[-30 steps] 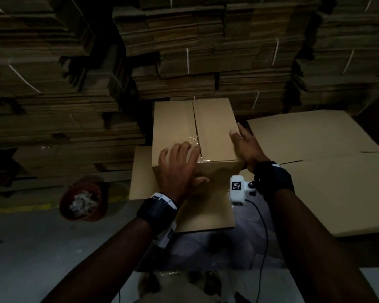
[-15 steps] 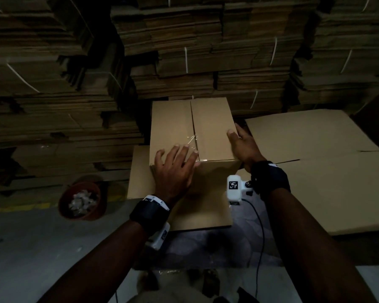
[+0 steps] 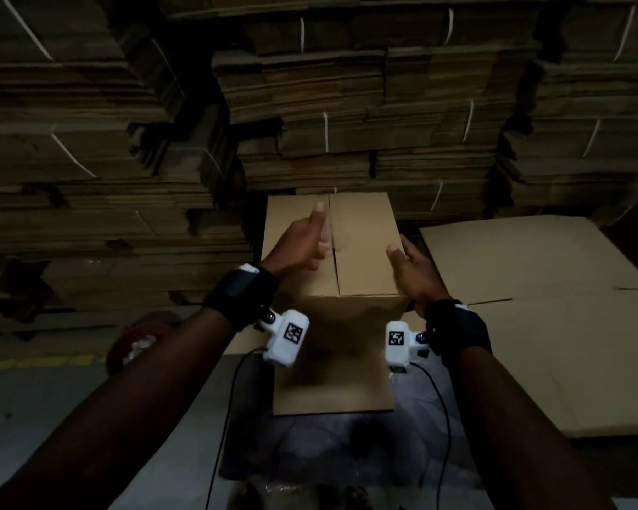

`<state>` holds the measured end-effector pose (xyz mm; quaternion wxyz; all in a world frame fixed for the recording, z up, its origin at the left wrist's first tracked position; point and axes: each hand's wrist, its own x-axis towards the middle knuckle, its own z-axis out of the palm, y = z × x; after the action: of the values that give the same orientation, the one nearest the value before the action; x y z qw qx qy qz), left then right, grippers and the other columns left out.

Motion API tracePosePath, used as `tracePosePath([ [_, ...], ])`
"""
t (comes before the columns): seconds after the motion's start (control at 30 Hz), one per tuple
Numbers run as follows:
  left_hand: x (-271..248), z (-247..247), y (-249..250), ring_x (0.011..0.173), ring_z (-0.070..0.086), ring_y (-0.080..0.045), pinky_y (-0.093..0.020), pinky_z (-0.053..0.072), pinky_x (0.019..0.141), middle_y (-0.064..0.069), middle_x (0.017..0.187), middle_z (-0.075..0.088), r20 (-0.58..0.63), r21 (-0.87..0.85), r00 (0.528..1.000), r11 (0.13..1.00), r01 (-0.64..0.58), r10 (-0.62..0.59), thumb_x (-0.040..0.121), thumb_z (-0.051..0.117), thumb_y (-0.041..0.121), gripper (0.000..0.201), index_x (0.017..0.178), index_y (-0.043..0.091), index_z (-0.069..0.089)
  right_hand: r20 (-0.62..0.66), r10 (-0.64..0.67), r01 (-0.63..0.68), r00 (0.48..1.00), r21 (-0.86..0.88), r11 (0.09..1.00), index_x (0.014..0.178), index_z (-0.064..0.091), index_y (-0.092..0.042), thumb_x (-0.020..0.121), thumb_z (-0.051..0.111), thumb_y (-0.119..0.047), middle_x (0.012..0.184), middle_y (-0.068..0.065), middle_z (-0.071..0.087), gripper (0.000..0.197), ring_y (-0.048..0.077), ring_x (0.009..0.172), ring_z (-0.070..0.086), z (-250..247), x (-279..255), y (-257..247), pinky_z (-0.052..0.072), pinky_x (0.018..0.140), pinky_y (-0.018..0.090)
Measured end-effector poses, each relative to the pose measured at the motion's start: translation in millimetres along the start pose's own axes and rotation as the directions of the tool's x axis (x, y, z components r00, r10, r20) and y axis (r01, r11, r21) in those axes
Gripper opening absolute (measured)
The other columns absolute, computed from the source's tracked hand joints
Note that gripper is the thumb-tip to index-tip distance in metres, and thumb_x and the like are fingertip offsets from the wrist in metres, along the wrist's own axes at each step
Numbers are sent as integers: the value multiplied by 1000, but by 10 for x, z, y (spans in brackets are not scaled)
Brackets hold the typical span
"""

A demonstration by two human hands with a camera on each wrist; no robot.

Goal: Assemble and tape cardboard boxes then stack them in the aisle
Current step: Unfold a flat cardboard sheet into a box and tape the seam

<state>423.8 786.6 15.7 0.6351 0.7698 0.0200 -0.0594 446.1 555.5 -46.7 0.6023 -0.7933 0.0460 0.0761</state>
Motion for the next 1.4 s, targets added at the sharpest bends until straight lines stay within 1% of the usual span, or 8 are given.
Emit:
tracePosePath([
  [0.1, 235, -93, -37, 97, 63, -21, -36, 55, 80, -5, 112, 63, -8, 298, 999, 954, -41, 45, 88, 68, 57, 86, 150, 6, 37, -4, 1, -1, 1000, -25, 1000, 139, 52, -47, 86, 51, -69, 132, -1, 64, 58, 22, 117, 64, -11, 29, 31, 51, 104, 53],
  [0.27, 378, -111, 11, 98, 59, -22, -34, 48, 81, 1, 104, 63, 298, 691, 954, 684, -233, 24, 82, 82, 35, 34, 105, 15, 68, -7, 17, -17, 1000, -24, 1000, 148, 45, -39, 99, 51, -54, 138, 2, 61, 51, 22, 119, 62, -22, -27, -33, 51, 104, 50],
  [0.4, 498, -106, 70, 94, 61, -23, -35, 47, 77, -1, 104, 67, 233, 786, 968, 569, -242, 89, 87, 76, 34, 21, 89, 19, 62, -18, 2, -2, 1000, -9, 1000, 152, 43, -31, 106, 49, -41, 136, 0, 59, 48, 18, 118, 60, -21, -55, -62, 50, 90, 29],
  [0.63, 784, -90, 130, 63, 67, -22, -35, 58, 68, -9, 66, 68, -145, 163, 988, 986, -27, 51, 96, 68, 25, 40, 59, 12, 64, -5, -11, 11, 1000, 4, 1000, 149, 47, -35, 105, 48, -43, 136, -2, 61, 44, 17, 119, 60, -18, -49, -35, 50, 99, 35],
  [0.8, 833, -54, 76, 62, 61, 6, -20, 48, 67, 0, 75, 70, -27, 310, 969, 924, -224, 245, 96, 65, 9, 18, 83, -1, 74, 2, -1, 1, 1000, -18, 1000, 147, 46, -43, 96, 52, -60, 138, 2, 61, 54, 21, 120, 62, -28, 14, 48, 51, 104, 50],
  [0.97, 899, -74, 11, 84, 67, -22, -29, 49, 74, 1, 88, 66, 180, 635, 943, 699, -329, 280, 88, 77, 26, 46, 126, 9, 57, -3, 13, -13, 1000, -43, 999, 141, 45, -55, 80, 51, -79, 145, 4, 52, 66, 22, 123, 59, -49, 56, 120, 51, 104, 52],
  [1.1, 1077, -123, 111, 89, 63, -25, -30, 47, 70, -7, 97, 66, 211, 794, 973, 565, -225, 91, 79, 85, 30, 34, 100, 7, 71, -6, -6, 6, 1000, -40, 999, 141, 51, -46, 99, 50, -56, 134, 0, 61, 43, 17, 114, 64, -34, -63, -39, 54, 100, 48],
  [1.4, 1392, -305, 226, 78, 55, -23, -28, 37, 61, -1, 72, 55, -84, 622, 987, 781, -52, 133, 92, 63, 8, 21, 76, 18, 53, 1, -2, 2, 1000, 33, 999, 142, 53, -38, 104, 51, -44, 124, -7, 69, 38, 13, 111, 67, -29, -111, -90, 54, 101, 46],
])
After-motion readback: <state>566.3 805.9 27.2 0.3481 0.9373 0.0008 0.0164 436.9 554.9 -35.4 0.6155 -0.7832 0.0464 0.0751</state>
